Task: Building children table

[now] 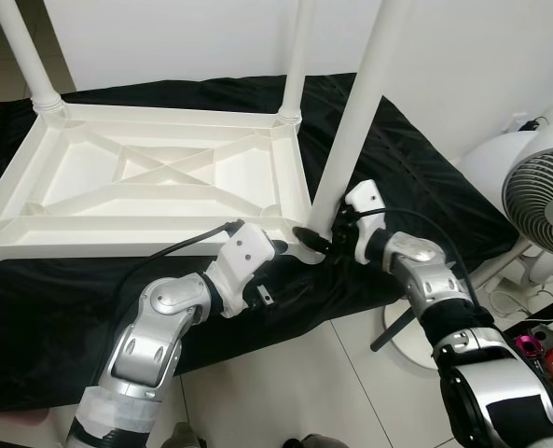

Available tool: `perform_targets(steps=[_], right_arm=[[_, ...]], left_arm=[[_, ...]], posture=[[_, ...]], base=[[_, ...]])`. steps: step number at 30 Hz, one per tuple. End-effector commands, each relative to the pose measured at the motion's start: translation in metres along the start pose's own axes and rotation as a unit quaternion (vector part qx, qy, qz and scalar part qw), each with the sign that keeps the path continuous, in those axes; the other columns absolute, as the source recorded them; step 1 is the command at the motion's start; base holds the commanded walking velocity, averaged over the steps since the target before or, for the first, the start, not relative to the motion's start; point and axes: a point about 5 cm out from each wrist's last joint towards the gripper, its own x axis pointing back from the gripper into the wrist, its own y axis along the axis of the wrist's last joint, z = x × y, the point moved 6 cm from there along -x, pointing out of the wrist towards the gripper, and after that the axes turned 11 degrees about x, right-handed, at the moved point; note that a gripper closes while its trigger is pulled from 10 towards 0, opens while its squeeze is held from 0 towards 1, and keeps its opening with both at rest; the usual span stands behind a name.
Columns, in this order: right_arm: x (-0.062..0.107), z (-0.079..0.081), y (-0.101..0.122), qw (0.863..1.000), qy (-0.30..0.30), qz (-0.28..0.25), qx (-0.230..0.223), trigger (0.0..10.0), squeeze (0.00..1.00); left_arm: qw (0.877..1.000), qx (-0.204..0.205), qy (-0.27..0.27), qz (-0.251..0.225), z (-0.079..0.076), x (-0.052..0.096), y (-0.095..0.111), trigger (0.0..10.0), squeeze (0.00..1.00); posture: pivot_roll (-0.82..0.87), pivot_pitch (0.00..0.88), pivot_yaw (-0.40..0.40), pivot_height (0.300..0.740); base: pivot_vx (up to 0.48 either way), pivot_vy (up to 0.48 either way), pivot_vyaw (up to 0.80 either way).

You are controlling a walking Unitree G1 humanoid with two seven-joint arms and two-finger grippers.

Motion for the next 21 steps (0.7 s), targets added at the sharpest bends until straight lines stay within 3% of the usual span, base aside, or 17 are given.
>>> perform_targets(steps=[1, 13, 14, 21], right_arm=[[0.003, -0.003, -0.006, 1.000, -0.004, 0.016, 0.008, 0.0, 0.00], [0.014, -0.014, -0.020, 0.999, -0.023, 0.024, -0.005, 0.0, 0.00], [0.015, -0.017, -0.021, 0.999, -0.037, 0.022, -0.010, 10.0, 0.00], [0.016, -0.028, -0.027, 0.990, -0.132, 0.030, -0.037, 10.0, 0.00]], left_arm=[[0.999, -0.002, 0.050, -0.013, 0.011, 0.000, 0.006, 10.0, 0.00], [0.999, -0.005, 0.041, -0.012, 0.011, -0.002, 0.007, 10.0, 0.00], [0.999, -0.006, 0.039, -0.010, 0.011, -0.003, 0.007, 10.0, 0.00], [0.999, -0.009, 0.031, -0.013, 0.008, -0.005, 0.011, 10.0, 0.00]], posture=[[-0.01, 0.035, -0.054, 0.740], [-0.03, 0.037, -0.034, 0.740], [-0.03, 0.037, -0.032, 0.740], [-0.03, 0.044, -0.029, 0.740]], base=[[0.000, 0.000, 0.00], [0.000, 0.000, 0.00], [0.000, 0.000, 0.00], [0.000, 0.000, 0.00]])
